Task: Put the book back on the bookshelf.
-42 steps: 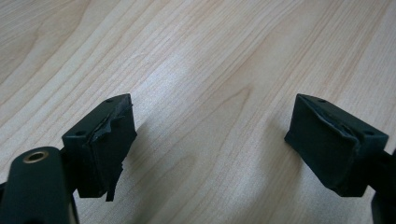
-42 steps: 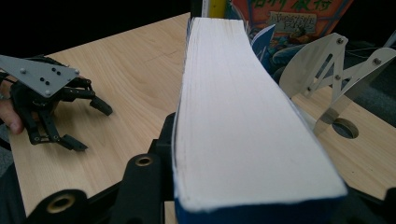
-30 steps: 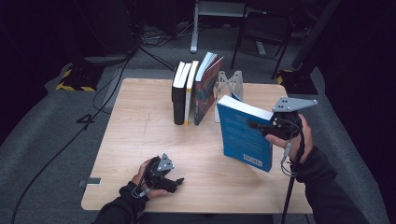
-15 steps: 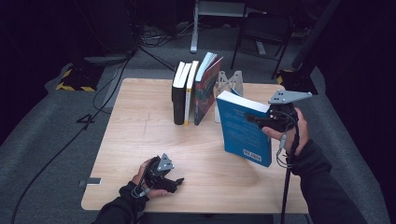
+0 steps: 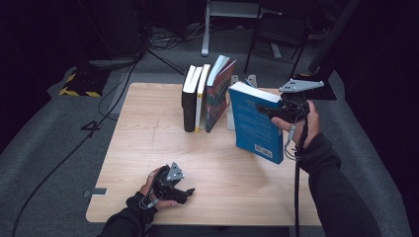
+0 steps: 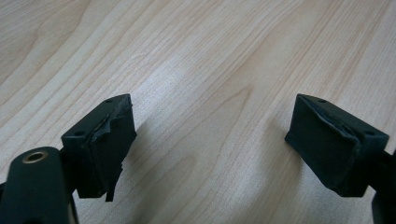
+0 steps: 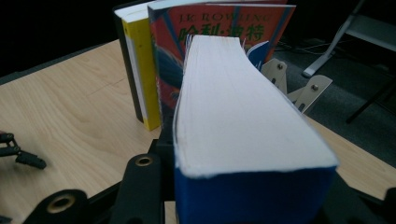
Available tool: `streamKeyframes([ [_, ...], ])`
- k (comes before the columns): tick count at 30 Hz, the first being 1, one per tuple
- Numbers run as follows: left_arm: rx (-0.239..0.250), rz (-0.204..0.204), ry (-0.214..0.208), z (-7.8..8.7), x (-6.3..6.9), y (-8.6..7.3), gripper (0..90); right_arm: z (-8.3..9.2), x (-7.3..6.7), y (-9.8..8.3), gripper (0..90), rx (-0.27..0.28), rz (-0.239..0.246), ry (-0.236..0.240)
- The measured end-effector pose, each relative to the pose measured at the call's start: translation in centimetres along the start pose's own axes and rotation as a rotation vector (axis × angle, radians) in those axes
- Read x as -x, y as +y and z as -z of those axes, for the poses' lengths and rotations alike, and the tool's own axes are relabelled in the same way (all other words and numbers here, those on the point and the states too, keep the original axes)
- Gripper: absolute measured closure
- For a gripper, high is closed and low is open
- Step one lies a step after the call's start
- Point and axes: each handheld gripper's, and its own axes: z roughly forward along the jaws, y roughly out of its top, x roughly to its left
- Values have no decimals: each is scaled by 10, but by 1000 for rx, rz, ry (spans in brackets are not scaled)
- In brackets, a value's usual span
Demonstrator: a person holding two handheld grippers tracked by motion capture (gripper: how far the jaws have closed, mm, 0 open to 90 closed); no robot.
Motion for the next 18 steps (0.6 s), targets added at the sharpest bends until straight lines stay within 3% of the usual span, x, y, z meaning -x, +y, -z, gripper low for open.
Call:
streamKeyframes([
  [8,0,0,0,0,0,0,150,-17,15,19,602,24,-50,-43],
  [18,-1,-4,-4,0,-1,0,149,-47,35,41,601,32,-72,-100],
])
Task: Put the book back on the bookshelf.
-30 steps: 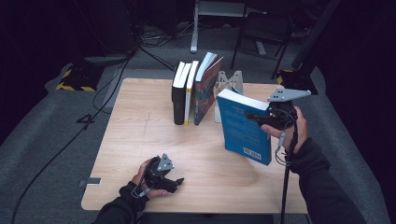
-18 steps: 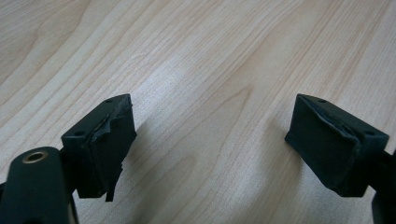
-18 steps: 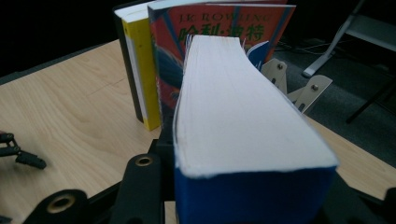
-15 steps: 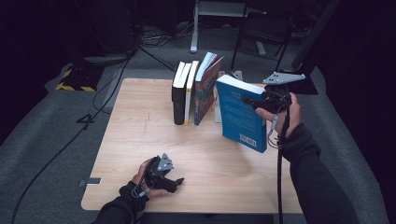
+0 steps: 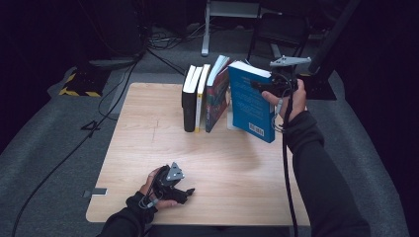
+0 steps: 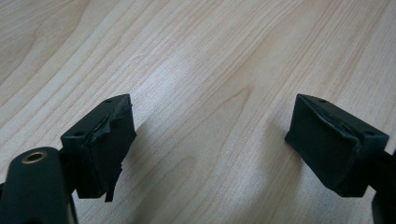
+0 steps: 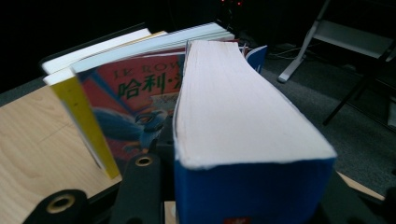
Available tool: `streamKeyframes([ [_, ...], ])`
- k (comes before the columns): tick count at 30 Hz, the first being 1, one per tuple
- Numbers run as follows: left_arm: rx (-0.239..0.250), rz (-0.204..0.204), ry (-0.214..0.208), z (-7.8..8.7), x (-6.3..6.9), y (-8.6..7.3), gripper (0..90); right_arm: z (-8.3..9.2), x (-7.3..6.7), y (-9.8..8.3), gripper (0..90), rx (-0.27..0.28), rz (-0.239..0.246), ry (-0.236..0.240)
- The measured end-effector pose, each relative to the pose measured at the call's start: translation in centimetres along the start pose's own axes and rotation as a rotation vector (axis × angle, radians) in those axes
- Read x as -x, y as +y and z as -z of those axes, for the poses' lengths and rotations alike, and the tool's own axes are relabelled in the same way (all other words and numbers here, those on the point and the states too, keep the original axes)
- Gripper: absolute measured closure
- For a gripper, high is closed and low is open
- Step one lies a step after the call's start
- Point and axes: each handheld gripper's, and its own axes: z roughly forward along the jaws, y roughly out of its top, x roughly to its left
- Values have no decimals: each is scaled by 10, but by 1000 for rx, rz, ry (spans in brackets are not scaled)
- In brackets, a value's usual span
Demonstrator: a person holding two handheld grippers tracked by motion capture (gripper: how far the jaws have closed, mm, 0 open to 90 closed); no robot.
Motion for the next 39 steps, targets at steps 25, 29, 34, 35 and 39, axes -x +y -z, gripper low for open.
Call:
streamKeyframes([
  [25,1,-1,-2,0,0,0,149,-36,9,-21,596,52,-113,-87],
  [29,0,-4,-4,0,-1,0,149,-28,3,-31,594,52,-96,-84],
  [34,3,-5,-6,-1,-1,0,149,-17,3,-49,590,45,-126,-52],
  [35,2,-9,-7,-1,-1,1,148,-14,3,-53,590,51,-124,-47],
  [39,1,-7,-7,-1,-2,1,148,-7,1,-61,590,65,-121,-58],
])
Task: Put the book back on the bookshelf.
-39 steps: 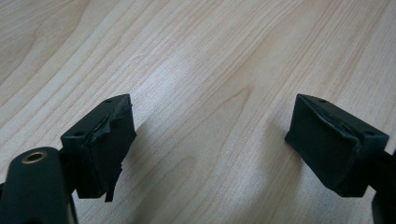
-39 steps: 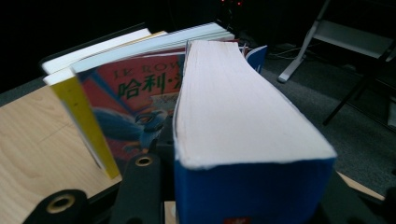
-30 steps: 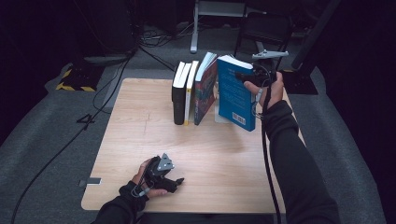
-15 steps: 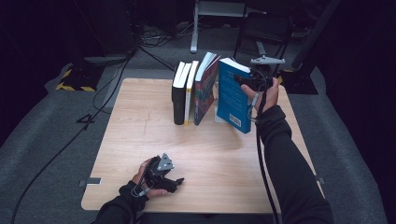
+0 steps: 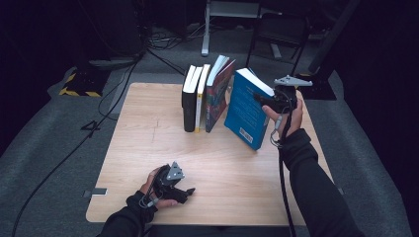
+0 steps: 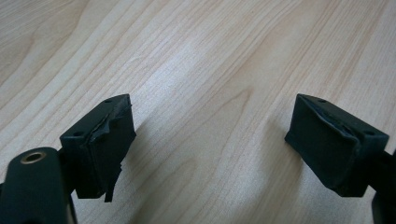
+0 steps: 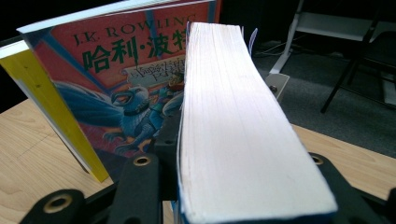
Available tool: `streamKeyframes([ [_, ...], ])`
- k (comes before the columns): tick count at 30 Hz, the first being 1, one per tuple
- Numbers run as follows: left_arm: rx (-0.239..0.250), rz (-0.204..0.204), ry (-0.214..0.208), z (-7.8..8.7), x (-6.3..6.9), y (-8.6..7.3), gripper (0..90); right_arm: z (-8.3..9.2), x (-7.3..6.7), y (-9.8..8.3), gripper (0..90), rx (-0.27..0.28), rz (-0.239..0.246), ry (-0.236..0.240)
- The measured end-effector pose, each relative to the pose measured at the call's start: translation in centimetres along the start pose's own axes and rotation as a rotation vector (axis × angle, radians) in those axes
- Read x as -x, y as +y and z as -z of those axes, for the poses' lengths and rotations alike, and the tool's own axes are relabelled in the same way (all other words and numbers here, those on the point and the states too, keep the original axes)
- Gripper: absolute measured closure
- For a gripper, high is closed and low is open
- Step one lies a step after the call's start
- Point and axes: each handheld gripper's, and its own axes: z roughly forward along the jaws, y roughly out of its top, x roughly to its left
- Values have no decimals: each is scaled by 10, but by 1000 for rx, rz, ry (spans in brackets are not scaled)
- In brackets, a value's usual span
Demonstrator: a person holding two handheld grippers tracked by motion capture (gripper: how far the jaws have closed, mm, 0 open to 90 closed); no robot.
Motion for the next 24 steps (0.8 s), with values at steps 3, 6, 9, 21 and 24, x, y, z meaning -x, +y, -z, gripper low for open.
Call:
streamKeyframes([
  [3,0,0,0,0,0,0,148,6,1,-5,590,6,5,-4],
  [6,-1,-1,0,0,0,0,148,10,1,-9,589,14,-4,-17],
  [9,-1,-2,2,0,0,0,150,14,0,-15,589,37,-2,-48],
  [21,0,-2,2,0,0,0,151,28,-10,-35,567,78,35,-97],
  [24,0,-2,1,0,0,0,151,29,-9,-38,557,82,26,-82],
])
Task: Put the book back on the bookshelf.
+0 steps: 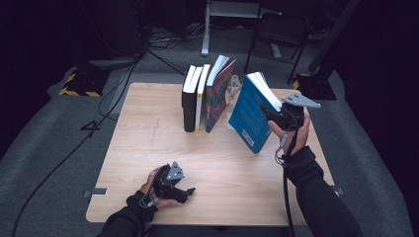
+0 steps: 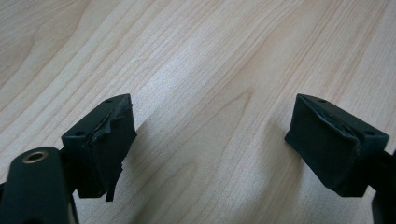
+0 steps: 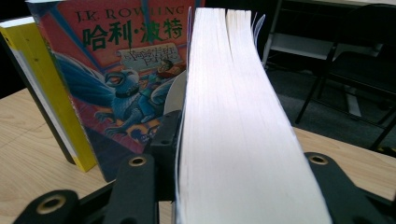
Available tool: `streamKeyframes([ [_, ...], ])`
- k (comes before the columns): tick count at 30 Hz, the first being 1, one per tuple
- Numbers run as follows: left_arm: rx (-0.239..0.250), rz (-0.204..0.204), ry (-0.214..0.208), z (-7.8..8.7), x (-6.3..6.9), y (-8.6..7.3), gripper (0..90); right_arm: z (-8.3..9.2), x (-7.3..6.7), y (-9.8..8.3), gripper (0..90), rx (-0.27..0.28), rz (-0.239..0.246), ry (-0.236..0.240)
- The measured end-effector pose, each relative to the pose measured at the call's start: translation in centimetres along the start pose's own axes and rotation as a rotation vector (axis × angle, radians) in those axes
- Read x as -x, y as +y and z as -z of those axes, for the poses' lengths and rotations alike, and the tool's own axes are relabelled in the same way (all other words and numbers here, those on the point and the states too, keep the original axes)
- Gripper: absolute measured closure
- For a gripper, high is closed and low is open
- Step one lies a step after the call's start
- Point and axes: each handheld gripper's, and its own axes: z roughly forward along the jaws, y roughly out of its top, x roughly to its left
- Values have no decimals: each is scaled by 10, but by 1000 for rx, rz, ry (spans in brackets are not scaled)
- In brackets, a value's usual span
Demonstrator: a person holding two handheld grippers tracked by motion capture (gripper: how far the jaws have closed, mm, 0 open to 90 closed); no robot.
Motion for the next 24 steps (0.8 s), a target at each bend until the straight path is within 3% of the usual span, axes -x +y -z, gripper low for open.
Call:
streamKeyframes([
  [4,0,0,0,0,0,0,151,-6,-1,-7,505,-47,9,2],
  [9,0,0,0,0,0,0,151,-11,4,-28,447,-49,-53,28],
  [14,0,0,1,0,0,0,151,-13,4,-46,429,-49,-59,39],
  [15,0,0,1,0,0,0,151,-16,3,-62,430,-67,-64,49],
  [17,0,0,1,0,0,0,151,-17,2,-69,428,-76,-58,49],
  [22,0,1,0,0,0,0,150,-28,1,-95,513,-67,-72,70],
  [24,-1,-1,-1,0,0,0,150,-32,-5,-98,567,-67,-43,56],
])
